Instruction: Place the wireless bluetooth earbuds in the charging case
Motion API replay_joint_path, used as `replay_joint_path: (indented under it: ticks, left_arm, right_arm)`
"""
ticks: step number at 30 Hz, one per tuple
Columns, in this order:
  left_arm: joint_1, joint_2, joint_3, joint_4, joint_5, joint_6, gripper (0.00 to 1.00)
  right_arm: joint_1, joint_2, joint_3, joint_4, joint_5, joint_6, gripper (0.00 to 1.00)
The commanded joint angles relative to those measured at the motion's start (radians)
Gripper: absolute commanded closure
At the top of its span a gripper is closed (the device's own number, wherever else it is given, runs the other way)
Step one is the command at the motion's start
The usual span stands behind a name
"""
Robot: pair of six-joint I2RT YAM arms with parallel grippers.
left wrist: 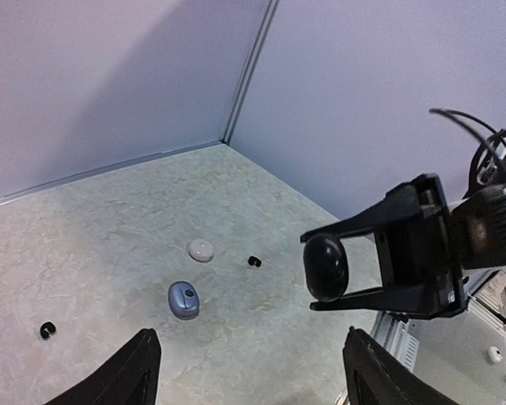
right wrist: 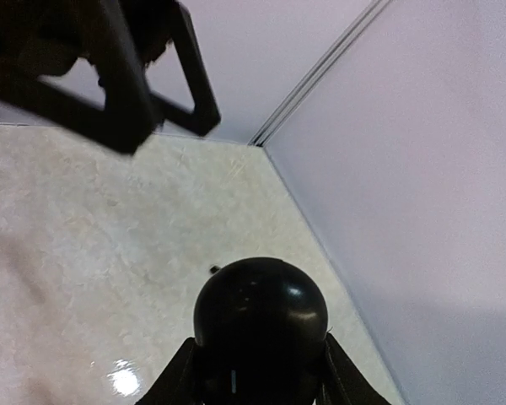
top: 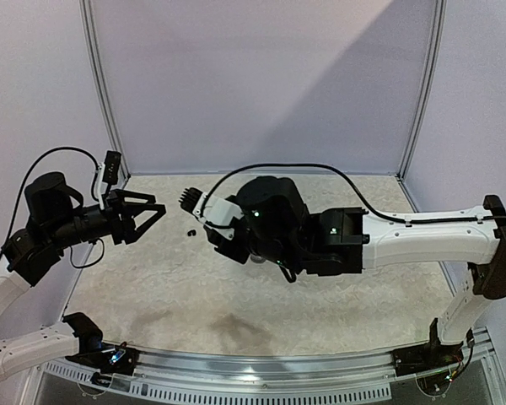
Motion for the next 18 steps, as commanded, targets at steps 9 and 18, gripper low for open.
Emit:
replay_joint_path:
  ticks: [9, 18]
  left_arm:
    - [-0.016, 0.000, 0.005, 0.107, 0.218, -0.052, 0.24]
    - [-0.036, 0.004, 0.022, 0.086, 0.179, -0.086, 0.55]
  right_arm:
    - [0.086, 0.139, 0.265, 0.022, 0.062, -0.411, 0.84]
    - [0.157, 0.197, 0.323, 0.050, 0.136, -0.476, 0.84]
